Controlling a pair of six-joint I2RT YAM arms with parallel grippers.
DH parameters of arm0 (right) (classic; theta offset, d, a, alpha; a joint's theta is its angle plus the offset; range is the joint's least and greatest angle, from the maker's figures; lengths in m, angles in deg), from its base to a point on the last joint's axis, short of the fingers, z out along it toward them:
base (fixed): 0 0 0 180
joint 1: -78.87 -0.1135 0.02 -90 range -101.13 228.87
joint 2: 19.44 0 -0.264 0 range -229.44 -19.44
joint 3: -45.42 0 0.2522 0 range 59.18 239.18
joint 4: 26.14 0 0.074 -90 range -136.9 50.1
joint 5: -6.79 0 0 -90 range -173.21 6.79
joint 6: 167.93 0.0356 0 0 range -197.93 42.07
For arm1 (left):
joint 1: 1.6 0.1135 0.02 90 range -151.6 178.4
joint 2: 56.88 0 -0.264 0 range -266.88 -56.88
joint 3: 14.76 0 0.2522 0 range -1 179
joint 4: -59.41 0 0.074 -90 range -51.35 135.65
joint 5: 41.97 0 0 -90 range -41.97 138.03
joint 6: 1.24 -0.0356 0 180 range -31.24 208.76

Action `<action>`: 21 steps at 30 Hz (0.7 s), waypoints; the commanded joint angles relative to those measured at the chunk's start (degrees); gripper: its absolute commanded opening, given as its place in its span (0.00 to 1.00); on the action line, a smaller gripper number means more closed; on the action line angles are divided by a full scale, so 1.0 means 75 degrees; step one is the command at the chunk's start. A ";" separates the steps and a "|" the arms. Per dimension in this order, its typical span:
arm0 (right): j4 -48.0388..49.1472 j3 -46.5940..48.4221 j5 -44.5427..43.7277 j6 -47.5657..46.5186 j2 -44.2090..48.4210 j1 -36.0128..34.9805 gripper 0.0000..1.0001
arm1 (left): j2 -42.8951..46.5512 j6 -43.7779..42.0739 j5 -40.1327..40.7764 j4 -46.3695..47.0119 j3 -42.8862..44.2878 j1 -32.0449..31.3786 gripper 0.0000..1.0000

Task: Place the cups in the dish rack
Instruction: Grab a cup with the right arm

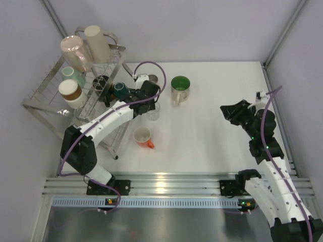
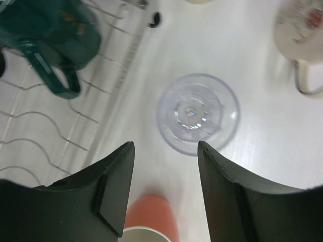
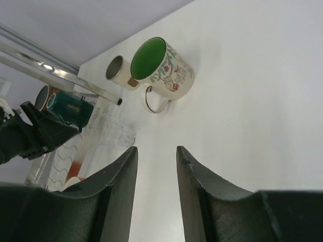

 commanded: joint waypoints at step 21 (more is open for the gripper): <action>0.1047 0.0759 -0.0779 -0.0458 -0.2016 -0.1100 0.42 | -0.0790 -0.1329 -0.1136 0.0220 0.0908 -0.0966 0.59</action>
